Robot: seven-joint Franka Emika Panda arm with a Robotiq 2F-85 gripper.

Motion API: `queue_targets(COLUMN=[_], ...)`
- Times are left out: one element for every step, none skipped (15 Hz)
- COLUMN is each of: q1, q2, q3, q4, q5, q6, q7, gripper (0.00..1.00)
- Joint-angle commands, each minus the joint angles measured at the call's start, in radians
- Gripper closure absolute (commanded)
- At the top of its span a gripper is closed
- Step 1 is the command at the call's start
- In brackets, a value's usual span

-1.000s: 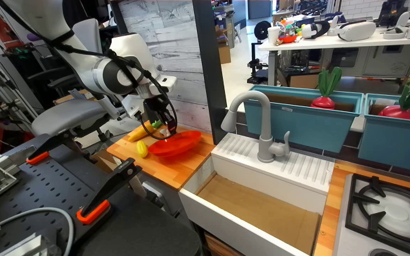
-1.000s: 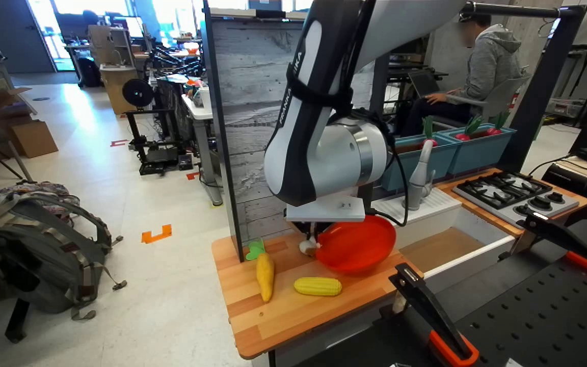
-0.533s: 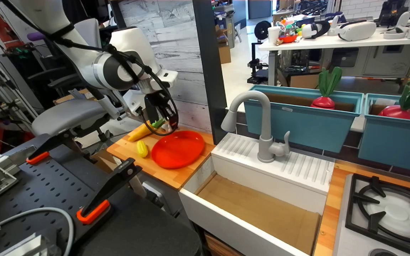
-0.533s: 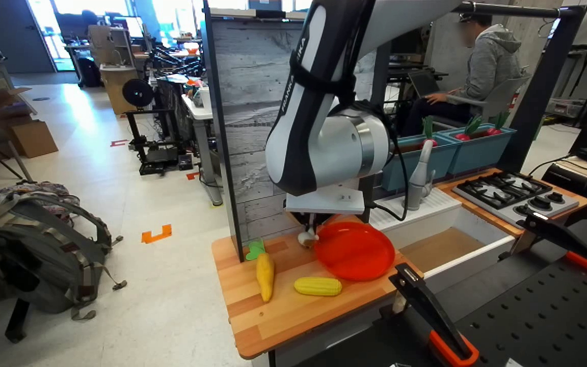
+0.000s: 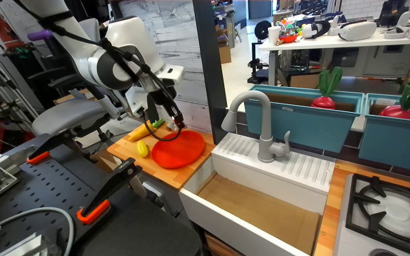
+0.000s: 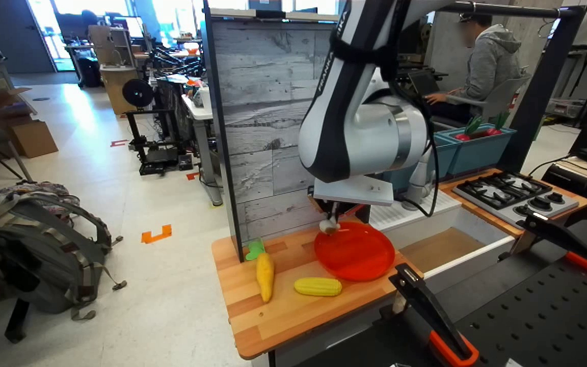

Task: Move the carrot plushie away from you, then turn the tap nozzle to the right, finally, put the doll on the orange plate

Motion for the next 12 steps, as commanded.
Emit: queue_targets(q1=[-0.077, -0.085, -0.099, -0.103, -0.101, -0.1, -0.097, -0.095, -0.09, -0.088, -0.089, -0.089], q2=[-0.044, -0.033, -0.029, -0.019, -0.014, -0.011, -0.008, -0.005, -0.001, -0.001, -0.002, -0.003], q3=[0.051, 0.053, 0.059, 0.057, 0.052, 0.048, 0.043, 0.041, 0.036, 0.035, 0.035, 0.035], q4=[-0.1, -0.102, -0.106, -0.101, -0.101, -0.1, -0.099, -0.096, -0.093, -0.093, -0.093, -0.095], q5=[0.003, 0.003, 0.004, 0.006, 0.007, 0.007, 0.009, 0.009, 0.009, 0.009, 0.008, 0.008], q6=[0.045, 0.052, 0.044, 0.042, 0.041, 0.036, 0.035, 0.032, 0.031, 0.029, 0.027, 0.027], q7=[-0.045, -0.046, -0.05, -0.046, -0.042, -0.038, -0.033, -0.033, -0.03, -0.029, -0.03, -0.03], gripper=[0.97, 0.97, 0.97, 0.97, 0.72, 0.62, 0.55, 0.48, 0.4, 0.34, 0.25, 0.19])
